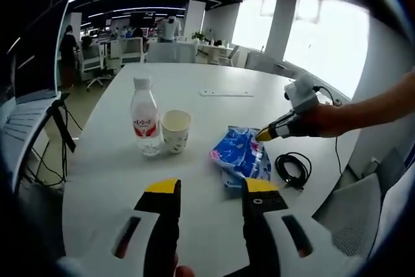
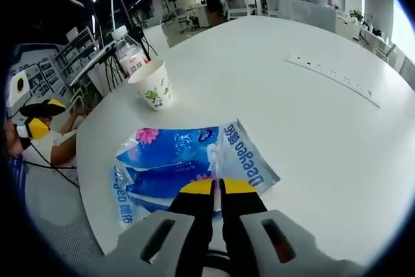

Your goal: Arrange the tabletop items into an orderly group along one side of the table until the central work area is clear of visible clutter.

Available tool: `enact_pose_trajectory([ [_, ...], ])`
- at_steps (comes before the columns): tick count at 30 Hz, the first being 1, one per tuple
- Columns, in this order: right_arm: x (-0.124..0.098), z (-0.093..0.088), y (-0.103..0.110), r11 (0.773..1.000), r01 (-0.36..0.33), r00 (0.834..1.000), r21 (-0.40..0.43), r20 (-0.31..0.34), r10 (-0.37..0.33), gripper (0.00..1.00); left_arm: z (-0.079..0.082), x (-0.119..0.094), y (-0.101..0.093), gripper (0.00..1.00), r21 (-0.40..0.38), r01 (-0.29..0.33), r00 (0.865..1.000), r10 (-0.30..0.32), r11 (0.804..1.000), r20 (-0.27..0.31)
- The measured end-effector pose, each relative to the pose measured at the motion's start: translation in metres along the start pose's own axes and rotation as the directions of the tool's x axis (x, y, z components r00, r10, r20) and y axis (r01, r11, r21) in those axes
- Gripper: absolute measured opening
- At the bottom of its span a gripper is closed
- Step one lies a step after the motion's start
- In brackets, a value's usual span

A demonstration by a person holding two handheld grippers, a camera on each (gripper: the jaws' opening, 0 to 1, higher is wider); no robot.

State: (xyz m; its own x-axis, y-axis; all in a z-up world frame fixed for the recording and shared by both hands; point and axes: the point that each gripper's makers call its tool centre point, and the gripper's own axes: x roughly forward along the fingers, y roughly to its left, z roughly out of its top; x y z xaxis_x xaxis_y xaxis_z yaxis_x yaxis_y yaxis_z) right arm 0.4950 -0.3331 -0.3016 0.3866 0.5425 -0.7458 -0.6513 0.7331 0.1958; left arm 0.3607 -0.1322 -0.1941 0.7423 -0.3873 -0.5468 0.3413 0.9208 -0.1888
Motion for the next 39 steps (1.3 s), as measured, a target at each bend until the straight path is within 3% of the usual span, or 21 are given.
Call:
enact_pose_trajectory([
  [14,-0.014,0.003,-0.008,1.000,0.020,0.999,0.014,0.035,-0.020,0.00,0.006,0.002,-0.007,0.36,0.015,0.008,1.000,-0.008,1.000,0.003],
  [20,-0.031,0.003,-0.013,0.998,0.041,0.997,0.040,0.063,-0.043,0.00,0.010,0.007,-0.014,0.36,0.026,0.027,1.000,-0.027,0.999,-0.001],
  [31,-0.070,-0.001,-0.050,0.988,0.106,0.985,0.110,0.122,-0.119,0.00,0.023,0.027,-0.035,0.36,0.069,0.086,0.996,-0.085,0.994,-0.010],
  [39,-0.105,-0.016,-0.085,0.963,0.166,0.967,0.210,0.154,-0.201,0.00,0.028,0.041,-0.055,0.36,0.098,0.127,0.992,-0.126,0.987,-0.018],
])
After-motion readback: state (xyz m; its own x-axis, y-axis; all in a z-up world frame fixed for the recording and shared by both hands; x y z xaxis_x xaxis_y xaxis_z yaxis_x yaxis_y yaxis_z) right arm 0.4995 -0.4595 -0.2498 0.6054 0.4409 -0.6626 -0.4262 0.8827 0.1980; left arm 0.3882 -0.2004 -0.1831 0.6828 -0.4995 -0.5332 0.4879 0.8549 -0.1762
